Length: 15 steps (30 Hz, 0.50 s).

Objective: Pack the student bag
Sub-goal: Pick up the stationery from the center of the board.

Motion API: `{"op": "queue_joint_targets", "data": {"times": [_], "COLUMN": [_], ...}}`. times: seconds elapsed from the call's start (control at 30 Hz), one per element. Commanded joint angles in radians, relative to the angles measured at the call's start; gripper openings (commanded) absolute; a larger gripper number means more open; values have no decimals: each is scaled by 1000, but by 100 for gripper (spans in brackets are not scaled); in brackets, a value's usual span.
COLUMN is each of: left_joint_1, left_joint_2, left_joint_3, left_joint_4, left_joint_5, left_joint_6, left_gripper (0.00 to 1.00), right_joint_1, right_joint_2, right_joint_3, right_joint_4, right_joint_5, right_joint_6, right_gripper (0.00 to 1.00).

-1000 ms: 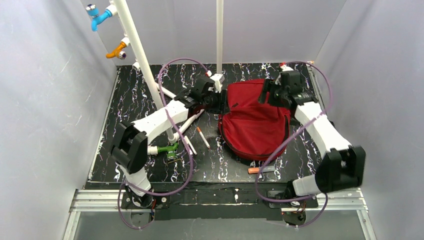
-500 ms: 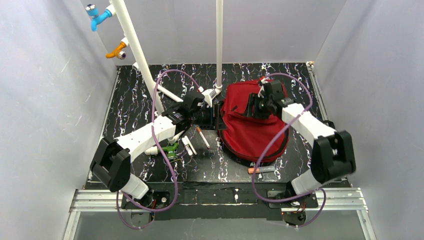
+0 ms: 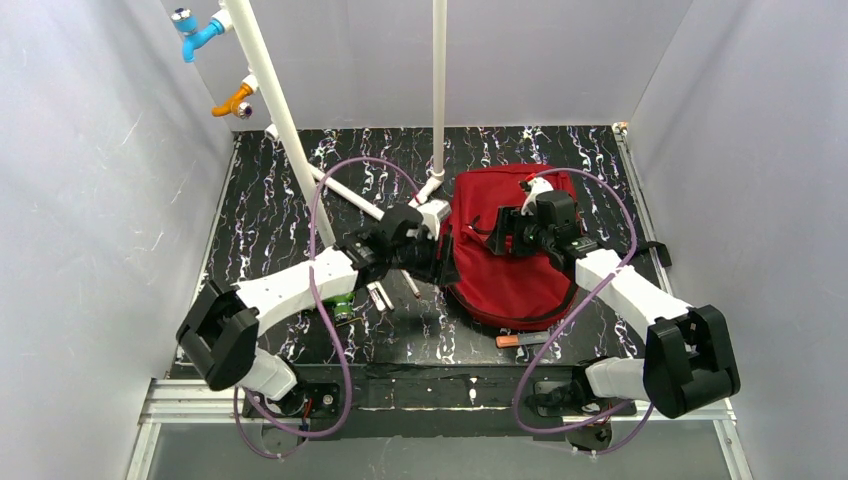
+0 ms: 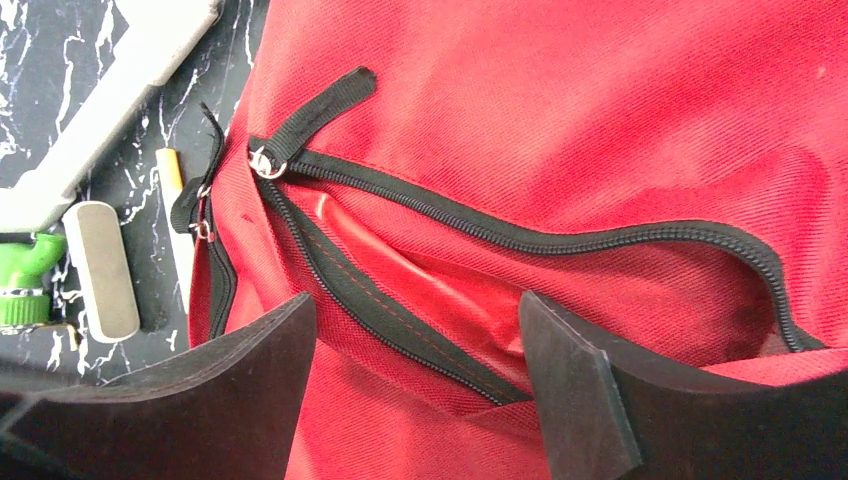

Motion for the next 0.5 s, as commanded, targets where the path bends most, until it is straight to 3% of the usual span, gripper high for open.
{"op": "queue_joint_targets", "data": {"times": [0.0,0.07,0.13,0.23,0.47], "left_joint_1": [-91,-115,-122,-126,-135], "left_joint_2": [-124,-157,-187,-296,-666], "left_joint_3": [-88,-145,-190,-268,-481], "left_joint_4": [6,-10,-63,-117,4], "left_joint_5": [-152,-255,-379,-515,-470], "left_joint_6": [174,185,163,109,124], "left_gripper": [50,48,43,41,59], "right_joint_1": [-5,-4,11,100,422], "right_joint_2": [-13,-10,-25,-69,-50], "right_joint_3": [39,109,153,165,198], "right_joint_4": [-65,-151,-198,-204,-135], "right_joint_5": [58,45,40,85,340], "right_joint_6": [-41,-44,-55,-64,-67], "right_gripper": [83,84,97,98,98]}}
